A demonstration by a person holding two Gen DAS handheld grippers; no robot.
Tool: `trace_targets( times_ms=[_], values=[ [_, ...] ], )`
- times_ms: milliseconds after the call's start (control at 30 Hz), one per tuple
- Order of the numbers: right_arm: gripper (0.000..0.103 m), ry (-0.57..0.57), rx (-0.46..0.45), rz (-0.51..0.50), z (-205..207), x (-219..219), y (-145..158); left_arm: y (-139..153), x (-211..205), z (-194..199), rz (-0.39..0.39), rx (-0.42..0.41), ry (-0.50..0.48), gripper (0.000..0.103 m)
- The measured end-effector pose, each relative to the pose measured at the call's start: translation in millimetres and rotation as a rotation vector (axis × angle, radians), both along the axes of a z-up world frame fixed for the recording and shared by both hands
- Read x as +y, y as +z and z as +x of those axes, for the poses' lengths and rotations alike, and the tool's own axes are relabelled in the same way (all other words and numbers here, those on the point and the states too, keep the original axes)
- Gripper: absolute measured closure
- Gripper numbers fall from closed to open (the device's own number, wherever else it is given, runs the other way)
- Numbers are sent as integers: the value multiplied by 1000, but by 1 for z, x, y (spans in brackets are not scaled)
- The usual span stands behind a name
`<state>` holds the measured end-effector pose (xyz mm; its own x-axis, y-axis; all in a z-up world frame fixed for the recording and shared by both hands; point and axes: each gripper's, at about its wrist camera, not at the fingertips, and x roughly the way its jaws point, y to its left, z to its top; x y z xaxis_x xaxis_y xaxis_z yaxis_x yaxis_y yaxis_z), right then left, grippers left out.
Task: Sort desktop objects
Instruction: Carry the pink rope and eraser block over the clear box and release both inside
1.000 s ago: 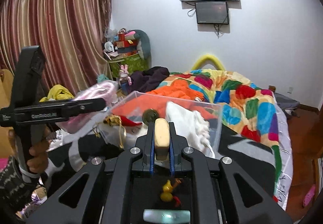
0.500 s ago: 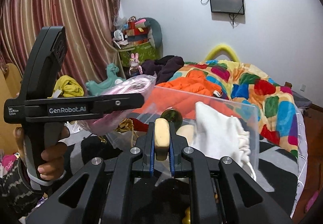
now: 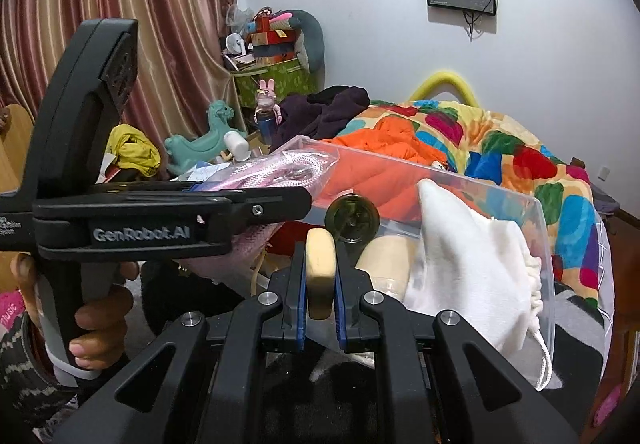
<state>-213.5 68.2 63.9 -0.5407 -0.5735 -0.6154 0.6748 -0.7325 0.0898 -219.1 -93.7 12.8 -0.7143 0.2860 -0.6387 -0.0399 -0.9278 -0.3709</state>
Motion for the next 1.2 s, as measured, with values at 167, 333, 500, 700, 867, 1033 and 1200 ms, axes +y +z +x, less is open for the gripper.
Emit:
trace_targets(
  times_ms=[167, 333, 500, 700, 867, 1033, 1200],
  values=[
    [93, -3, 10, 12, 0, -2, -2, 7, -5, 8, 36, 32, -3, 42],
    [92, -7, 3, 31, -2, -8, -5, 12, -2, 12, 5, 39, 5, 42],
    [92, -1, 19, 21, 8, -6, 0, 16, 2, 19, -22, 49, 6, 42],
    [92, 11, 79, 18, 24, -4, 13, 26, 8, 30, -66, 78, 3, 42],
    [92, 22, 105, 2, 42, 4, 24, 34, 16, 47, -140, 113, -1, 41],
    [92, 0, 128, -11, 59, 22, 30, 36, 26, 69, -236, 139, -17, 37],
    [80, -54, 121, -15, 66, 41, 28, 28, 29, 87, -284, 120, -31, 36]
  ],
)
